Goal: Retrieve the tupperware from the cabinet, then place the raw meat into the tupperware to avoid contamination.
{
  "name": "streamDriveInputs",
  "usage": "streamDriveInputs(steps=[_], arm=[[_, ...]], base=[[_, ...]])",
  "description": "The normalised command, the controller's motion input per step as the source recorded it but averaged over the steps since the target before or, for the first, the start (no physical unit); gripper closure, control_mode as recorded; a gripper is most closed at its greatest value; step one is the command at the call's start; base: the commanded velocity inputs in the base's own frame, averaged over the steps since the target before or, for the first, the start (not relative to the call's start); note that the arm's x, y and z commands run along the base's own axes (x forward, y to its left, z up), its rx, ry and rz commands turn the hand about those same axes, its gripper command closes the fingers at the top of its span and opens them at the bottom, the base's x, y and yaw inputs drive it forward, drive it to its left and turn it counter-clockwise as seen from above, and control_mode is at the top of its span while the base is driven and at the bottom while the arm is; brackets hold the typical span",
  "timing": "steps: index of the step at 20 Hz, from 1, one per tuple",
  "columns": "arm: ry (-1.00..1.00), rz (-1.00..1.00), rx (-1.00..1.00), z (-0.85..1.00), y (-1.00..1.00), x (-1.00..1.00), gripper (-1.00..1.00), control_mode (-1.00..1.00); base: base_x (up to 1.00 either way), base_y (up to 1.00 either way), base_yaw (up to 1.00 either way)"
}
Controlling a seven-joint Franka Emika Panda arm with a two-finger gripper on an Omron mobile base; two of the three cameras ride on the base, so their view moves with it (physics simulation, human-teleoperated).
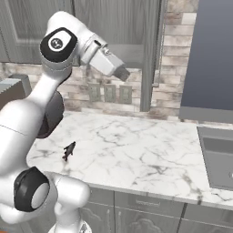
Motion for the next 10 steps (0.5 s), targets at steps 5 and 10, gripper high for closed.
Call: streamDriveInputs(steps=[5,10], arm=[[-0.15,0.08,0.19,-0.28,0.43,-0.63,-1.00,-1.00],[0.00,0.12,0.16,-0.40,0.36,-0.86,-1.00,-1.00]], base=[[0.00,0.00,0.00],[0.00,0.00,0.00]])
